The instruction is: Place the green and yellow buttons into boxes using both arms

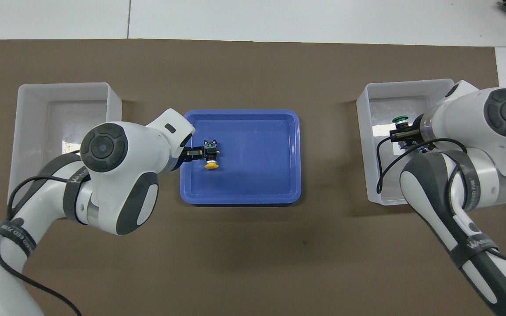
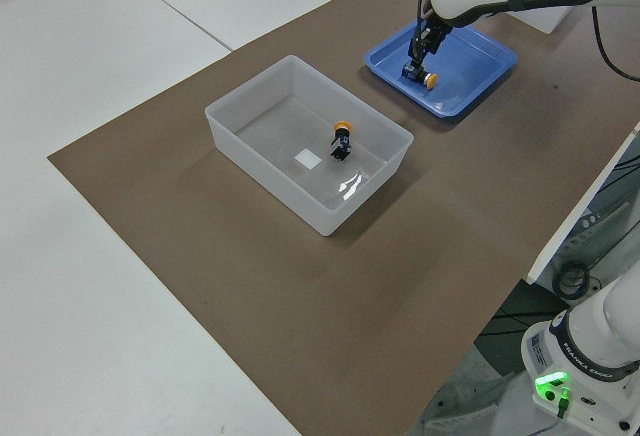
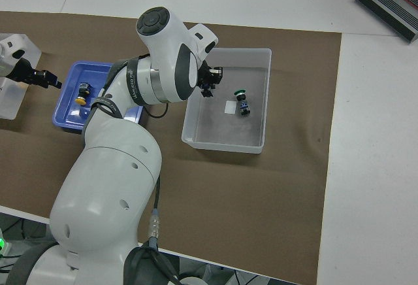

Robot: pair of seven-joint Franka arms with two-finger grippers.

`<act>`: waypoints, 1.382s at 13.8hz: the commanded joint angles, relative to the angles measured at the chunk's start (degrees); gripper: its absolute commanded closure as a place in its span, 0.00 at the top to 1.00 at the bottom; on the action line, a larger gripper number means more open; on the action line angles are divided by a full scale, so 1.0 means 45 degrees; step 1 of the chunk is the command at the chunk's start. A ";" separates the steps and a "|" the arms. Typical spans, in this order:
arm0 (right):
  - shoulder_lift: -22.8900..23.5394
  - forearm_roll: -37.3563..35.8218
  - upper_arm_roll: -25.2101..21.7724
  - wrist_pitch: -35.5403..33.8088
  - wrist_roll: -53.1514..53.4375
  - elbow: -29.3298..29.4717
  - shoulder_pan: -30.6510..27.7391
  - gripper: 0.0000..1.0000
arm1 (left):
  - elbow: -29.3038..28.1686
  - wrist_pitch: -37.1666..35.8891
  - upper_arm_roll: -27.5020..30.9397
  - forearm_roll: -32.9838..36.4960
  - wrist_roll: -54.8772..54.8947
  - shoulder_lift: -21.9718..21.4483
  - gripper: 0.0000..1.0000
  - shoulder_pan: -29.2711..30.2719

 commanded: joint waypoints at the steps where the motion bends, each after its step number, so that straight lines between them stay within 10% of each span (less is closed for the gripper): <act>1: 0.0447 0.0294 0.0150 0.1544 -0.1096 -0.0913 -0.0333 0.00 | -0.0057 0.1205 0.0203 -0.0144 -0.0641 0.0622 0.61 -0.0596; 6: 0.1249 0.0294 0.0130 0.2916 -0.2389 -0.1365 -0.1115 0.07 | -0.0038 0.2806 0.0223 -0.0144 -0.0797 0.1775 0.59 -0.1183; 8: 0.1269 0.0294 0.0150 0.2976 -0.2371 -0.1424 -0.1096 0.35 | -0.0038 0.2906 0.0242 -0.0144 -0.0798 0.1932 0.58 -0.1261; 9: 0.1269 0.0294 0.0150 0.2976 -0.2331 -0.1424 -0.1115 0.78 | -0.0038 0.2906 0.0242 -0.0144 -0.0779 0.1952 0.58 -0.1242; 10: 0.1269 0.0294 0.0150 0.2957 -0.2273 -0.1404 -0.1115 0.90 | -0.0038 0.2926 0.0262 -0.0144 -0.0759 0.2010 0.58 -0.1241; 13: 0.1094 0.0294 0.0150 0.2801 -0.1651 -0.1268 -0.1096 1.00 | -0.0057 0.3314 0.0242 -0.0144 -0.0778 0.2322 0.54 -0.1261; 19: 0.0235 0.0294 0.0169 0.1323 0.1182 -0.0316 -0.0842 1.00 | -0.0038 0.3161 0.0262 -0.0144 -0.0818 0.2362 0.05 -0.1320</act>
